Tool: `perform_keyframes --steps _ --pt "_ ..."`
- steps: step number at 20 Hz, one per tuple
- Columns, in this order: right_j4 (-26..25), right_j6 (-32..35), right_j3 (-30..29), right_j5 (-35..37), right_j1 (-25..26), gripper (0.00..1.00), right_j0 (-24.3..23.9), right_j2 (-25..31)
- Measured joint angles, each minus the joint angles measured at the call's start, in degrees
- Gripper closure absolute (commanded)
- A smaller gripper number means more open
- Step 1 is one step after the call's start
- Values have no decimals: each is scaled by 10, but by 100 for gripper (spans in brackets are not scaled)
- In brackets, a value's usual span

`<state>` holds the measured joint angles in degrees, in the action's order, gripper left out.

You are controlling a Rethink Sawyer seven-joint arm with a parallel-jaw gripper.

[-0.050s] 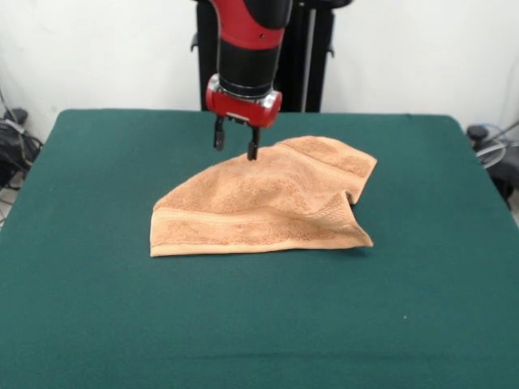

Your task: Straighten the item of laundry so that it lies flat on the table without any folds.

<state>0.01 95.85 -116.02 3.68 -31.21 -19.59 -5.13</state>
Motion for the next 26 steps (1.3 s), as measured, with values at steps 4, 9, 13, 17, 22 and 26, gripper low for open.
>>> perform_keyframes --steps 4,9,13,17,22,26 --pt "0 0 6 0 14 0 -3 0" --pt "0 0 13 0 34 0 -4 1" --pt "0 0 20 0 46 0 -4 1" --pt "0 0 25 0 52 0 -4 1" --pt "0 0 27 0 54 0 -4 1" --pt "-2 0 28 0 54 0 -4 1"
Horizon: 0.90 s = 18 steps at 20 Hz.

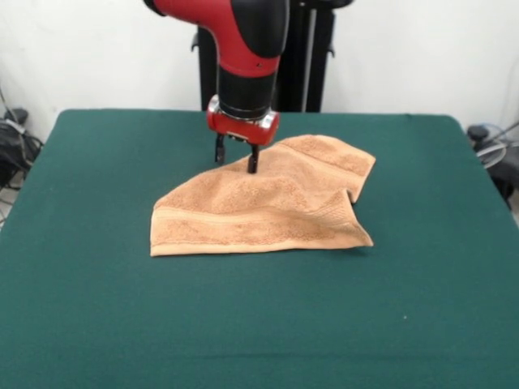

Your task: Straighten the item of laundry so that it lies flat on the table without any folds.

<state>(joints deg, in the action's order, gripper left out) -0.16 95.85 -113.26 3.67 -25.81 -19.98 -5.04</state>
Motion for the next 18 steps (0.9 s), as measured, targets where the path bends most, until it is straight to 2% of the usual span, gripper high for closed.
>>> perform_keyframes --steps 11,12,18 --pt "-2 0 3 0 3 0 -2 3" --pt "-4 0 4 0 4 100 -6 10" --pt "-4 0 5 0 4 100 -9 16"
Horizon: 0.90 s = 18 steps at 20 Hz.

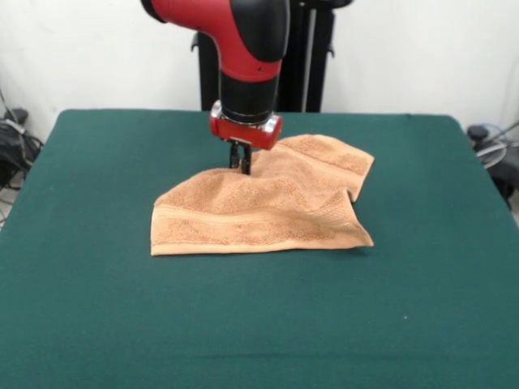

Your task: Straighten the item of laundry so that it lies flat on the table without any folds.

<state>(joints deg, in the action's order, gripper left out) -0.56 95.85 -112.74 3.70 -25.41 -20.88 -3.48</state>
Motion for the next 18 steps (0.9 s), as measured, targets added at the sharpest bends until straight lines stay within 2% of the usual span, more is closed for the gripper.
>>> perform_keyframes --steps 18 --pt "0 0 4 0 0 100 12 -4"
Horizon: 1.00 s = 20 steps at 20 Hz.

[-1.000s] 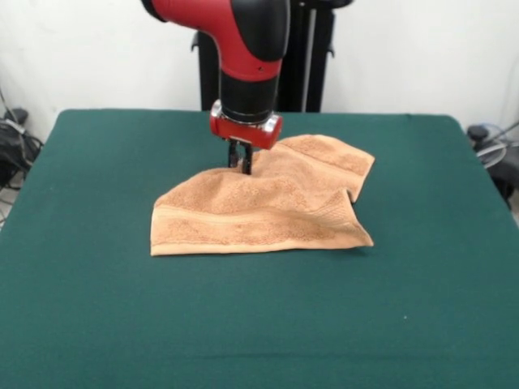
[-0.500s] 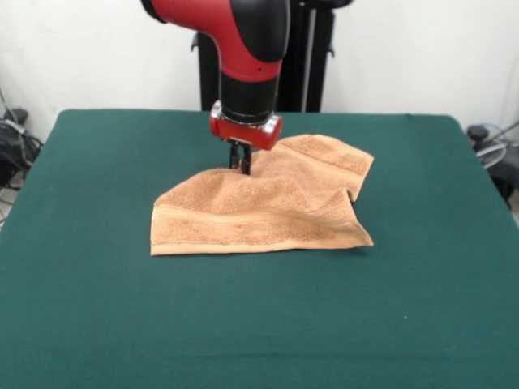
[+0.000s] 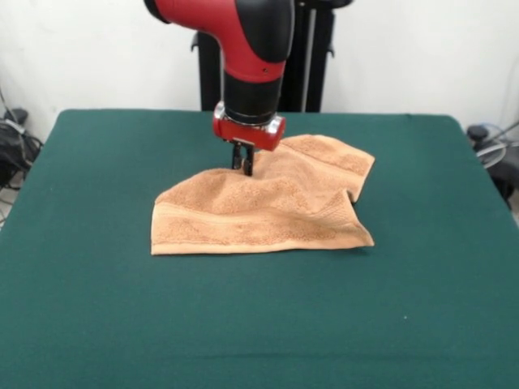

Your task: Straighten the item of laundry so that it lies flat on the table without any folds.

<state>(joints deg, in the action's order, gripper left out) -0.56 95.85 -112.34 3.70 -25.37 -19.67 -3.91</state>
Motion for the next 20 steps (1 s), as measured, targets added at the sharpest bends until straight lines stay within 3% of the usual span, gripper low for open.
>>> perform_keyframes --steps 20 --pt "12 0 3 0 -16 100 43 -5"
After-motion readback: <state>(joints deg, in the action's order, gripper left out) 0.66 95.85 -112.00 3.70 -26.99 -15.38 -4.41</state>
